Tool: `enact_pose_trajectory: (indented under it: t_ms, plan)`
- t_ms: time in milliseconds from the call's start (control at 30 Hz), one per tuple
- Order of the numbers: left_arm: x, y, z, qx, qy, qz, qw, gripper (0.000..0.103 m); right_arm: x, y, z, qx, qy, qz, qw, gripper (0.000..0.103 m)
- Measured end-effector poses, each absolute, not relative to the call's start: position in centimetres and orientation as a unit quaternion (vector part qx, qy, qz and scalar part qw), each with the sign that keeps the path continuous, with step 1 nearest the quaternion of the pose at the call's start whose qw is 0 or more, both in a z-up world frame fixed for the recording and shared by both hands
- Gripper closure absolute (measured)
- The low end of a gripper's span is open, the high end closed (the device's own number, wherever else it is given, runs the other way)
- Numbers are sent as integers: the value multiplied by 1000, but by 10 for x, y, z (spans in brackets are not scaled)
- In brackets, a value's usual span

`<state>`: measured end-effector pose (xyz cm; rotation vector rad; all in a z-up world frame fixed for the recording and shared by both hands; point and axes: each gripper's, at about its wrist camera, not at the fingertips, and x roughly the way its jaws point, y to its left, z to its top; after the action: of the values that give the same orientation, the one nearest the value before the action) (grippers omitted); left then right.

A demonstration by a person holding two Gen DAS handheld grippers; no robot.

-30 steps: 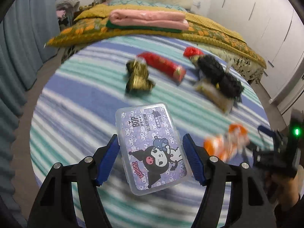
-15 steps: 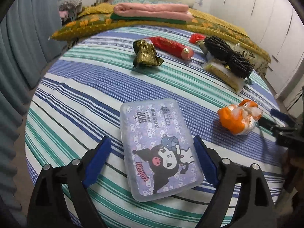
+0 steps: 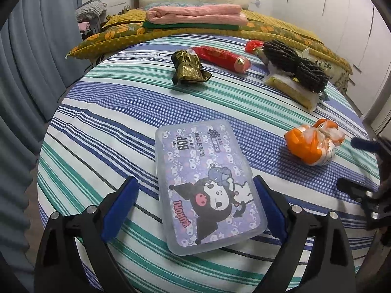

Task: Collect trash
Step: 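Hold the box in the left tool while the right tool approaches the orange-white bag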

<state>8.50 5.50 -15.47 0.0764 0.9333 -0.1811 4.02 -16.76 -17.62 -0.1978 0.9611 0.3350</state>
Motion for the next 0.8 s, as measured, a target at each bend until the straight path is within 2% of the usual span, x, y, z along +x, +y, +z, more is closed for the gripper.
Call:
enact_pose_trajectory:
  t_ms: [167, 333, 433, 567, 667, 800]
  plan:
    - [86, 55, -155, 32, 448, -88, 889, 11, 74, -183, -173, -89, 447, 65, 888, 5]
    - [85, 57, -154, 29, 447, -89, 889, 11, 63, -211, -160, -5, 417, -22, 909, 5]
    - [86, 56, -154, 30, 448, -88, 889, 10, 37, -206, -154, 77, 414, 15, 907, 5]
    - [87, 54, -155, 38, 451, -85, 888, 10, 47, -179, -155, 166, 448, 90, 874, 5]
    - [87, 54, -155, 38, 450, -85, 888, 10, 68, -154, -158, 175, 454, 76, 870, 5]
    - [86, 54, -155, 35, 450, -86, 888, 9, 88, -120, -166, 110, 468, 87, 872, 5]
